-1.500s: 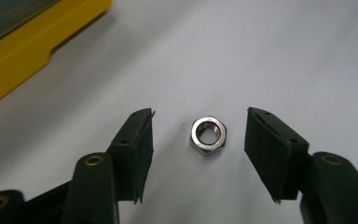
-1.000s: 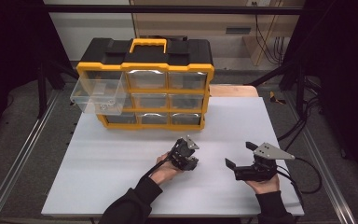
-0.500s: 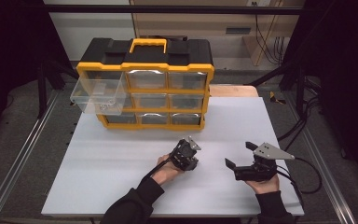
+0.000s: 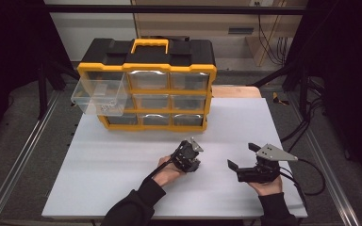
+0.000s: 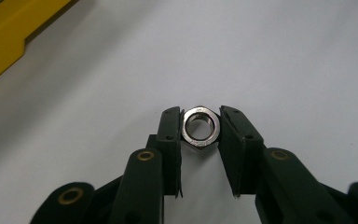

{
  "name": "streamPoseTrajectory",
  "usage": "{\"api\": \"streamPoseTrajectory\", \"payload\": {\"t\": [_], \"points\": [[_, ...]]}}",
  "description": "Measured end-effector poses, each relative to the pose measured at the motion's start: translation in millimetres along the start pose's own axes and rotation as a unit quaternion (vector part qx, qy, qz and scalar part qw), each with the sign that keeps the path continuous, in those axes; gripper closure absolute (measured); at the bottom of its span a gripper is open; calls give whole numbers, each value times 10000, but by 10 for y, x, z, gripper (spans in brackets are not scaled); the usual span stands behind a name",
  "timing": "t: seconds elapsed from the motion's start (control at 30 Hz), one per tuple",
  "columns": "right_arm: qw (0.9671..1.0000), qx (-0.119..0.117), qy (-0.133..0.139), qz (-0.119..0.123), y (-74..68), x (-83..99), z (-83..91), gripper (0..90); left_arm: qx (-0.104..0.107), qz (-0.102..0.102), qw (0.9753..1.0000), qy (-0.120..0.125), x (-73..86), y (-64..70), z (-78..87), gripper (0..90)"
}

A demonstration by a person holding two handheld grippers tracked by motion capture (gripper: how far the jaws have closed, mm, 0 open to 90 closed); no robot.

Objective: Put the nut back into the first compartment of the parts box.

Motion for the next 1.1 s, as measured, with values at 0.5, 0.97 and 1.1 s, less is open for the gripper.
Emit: {"api": "streamPoseTrajectory", "payload": {"t": [0.5, 0.97, 1.1], "points": [[10000, 41, -18, 56, 14, 6, -2, 5, 26, -95, 9999, 138, -23, -39, 291, 693], [10000, 23, -37, 77, 11, 13, -6, 5, 8, -151, 9996, 249, -34, -80, 604, 693], [10000, 44, -48, 76, 13, 15, -13, 5, -44, -178, 9994, 282, -50, -103, 716, 692]]}}
Point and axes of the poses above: each handheld gripper's, and its own axes: z roughly backward along the jaws, x roughly out of its underside, y roughly to its right, the point moved 8 cm from there along -z, roughly forward along the jaws, and after that the axes turned 2 degrees about x, right-handed, at the moved point
